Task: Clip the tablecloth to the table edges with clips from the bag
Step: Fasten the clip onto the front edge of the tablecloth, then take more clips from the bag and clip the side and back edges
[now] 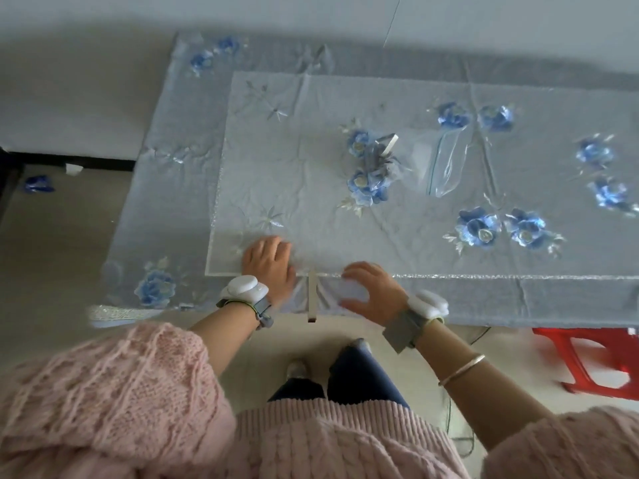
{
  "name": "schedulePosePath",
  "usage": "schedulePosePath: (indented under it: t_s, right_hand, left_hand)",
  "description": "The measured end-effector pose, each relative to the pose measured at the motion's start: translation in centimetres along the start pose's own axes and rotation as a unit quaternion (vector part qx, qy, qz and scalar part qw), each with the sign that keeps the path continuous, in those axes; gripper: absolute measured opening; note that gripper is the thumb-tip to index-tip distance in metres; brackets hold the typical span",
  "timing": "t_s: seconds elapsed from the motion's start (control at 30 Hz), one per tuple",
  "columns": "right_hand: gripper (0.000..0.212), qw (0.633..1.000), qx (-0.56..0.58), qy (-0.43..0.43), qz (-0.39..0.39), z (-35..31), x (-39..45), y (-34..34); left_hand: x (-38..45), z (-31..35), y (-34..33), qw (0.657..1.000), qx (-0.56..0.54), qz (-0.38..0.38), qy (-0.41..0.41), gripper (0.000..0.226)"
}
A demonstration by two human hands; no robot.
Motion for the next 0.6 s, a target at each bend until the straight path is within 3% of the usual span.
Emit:
schedulePosePath:
  t_s: [0.03,0.1,0.13,0.2,0.27,0.33,0.43,0.53,0.6]
  right_hand:
    - [0.032,0.991,0.074,-0.042,0.102,0.6,-0.1,1.3]
    - [0.017,0.931,0.135,-0.133,0.313,3.1,0.7,5.7]
    - [0.019,0.9,0.158,-0.183,0.362,4.3,1.4,7.7]
    - [0.027,0.866,0.204,-0.244,0.386,6.4,3.1,9.9]
    - [0.03,0.859,0.256,-0.263,0.358,8.7,5.8,12.5]
    - [0.027,0.878,0.267,-0.259,0.302,10.1,8.7,14.1]
    - [0.026,0.896,0.344,-0.235,0.154,10.5,12.4,14.4]
    - [0.018,0.903,0.334,-0.27,-0.016,10.6,15.3,14.5]
    - [0.028,0.894,0.347,-0.285,-0.005,10.9,16.5,14.6]
  left_hand:
    - [0.5,0.5,-0.2,0.999,0.005,-0.031,-0.009,0.036]
    - [3.2,2.0,-0.1,0.997,-0.007,-0.075,-0.021,0.039]
    - [4.8,3.0,0.1,0.996,-0.012,-0.09,-0.016,0.041]
    - [6.9,4.9,0.6,0.993,-0.041,-0.114,0.0,0.043]
    - [9.8,7.2,1.2,0.984,-0.105,-0.141,0.028,0.045]
    - [12.2,9.1,1.7,0.971,-0.168,-0.162,0.05,0.05]
    - [14.3,10.5,2.0,0.962,-0.227,-0.137,0.06,0.053]
    - [16.6,11.4,2.0,0.963,-0.239,-0.105,0.06,0.048]
    - [17.4,11.4,1.6,0.972,-0.203,-0.106,0.05,0.043]
Point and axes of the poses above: each hand's wrist, its own x-axis towards the middle knuckle, its own y-axis out of the back of the hand, z = x × y, the point moved 1 cm from there along x, towards the middle knuckle, and after that the axes turned 2 degrees about y, right-handed, at the moved point
